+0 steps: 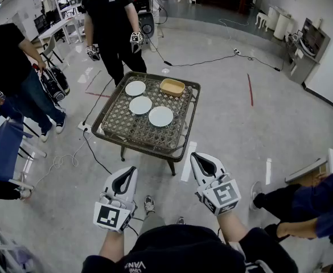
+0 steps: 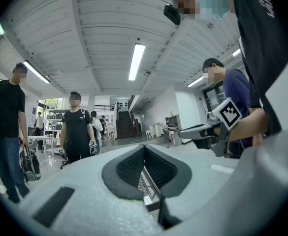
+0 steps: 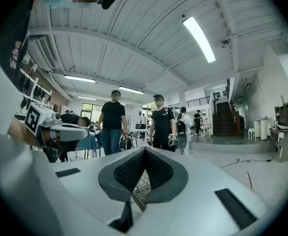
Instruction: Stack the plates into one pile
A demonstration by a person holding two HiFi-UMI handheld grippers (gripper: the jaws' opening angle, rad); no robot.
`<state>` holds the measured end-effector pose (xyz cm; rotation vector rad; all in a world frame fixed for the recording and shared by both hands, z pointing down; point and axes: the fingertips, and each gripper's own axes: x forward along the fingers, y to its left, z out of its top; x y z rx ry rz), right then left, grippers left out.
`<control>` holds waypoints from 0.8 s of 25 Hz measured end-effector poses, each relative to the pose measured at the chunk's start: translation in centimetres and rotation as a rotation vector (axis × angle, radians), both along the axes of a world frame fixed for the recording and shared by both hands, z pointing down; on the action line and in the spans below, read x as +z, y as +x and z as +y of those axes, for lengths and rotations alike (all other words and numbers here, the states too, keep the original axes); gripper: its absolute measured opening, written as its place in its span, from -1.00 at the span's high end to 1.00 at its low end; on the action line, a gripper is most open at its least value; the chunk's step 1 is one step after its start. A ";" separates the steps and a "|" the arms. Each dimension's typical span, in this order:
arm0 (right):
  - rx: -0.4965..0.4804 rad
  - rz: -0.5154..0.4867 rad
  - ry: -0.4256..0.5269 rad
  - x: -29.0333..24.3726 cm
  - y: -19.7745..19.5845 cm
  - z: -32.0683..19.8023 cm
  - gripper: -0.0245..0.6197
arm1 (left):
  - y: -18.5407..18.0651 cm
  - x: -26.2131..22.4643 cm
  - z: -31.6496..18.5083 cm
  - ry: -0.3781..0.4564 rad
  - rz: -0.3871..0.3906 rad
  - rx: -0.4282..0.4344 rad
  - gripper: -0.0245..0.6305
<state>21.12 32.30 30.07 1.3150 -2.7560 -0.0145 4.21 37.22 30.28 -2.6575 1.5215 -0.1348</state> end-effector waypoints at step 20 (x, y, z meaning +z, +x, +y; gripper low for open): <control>0.179 -0.092 -0.054 2.2 -1.5 -9.8 0.30 | -3.6 2.4 -10.6 -0.112 0.082 0.115 0.21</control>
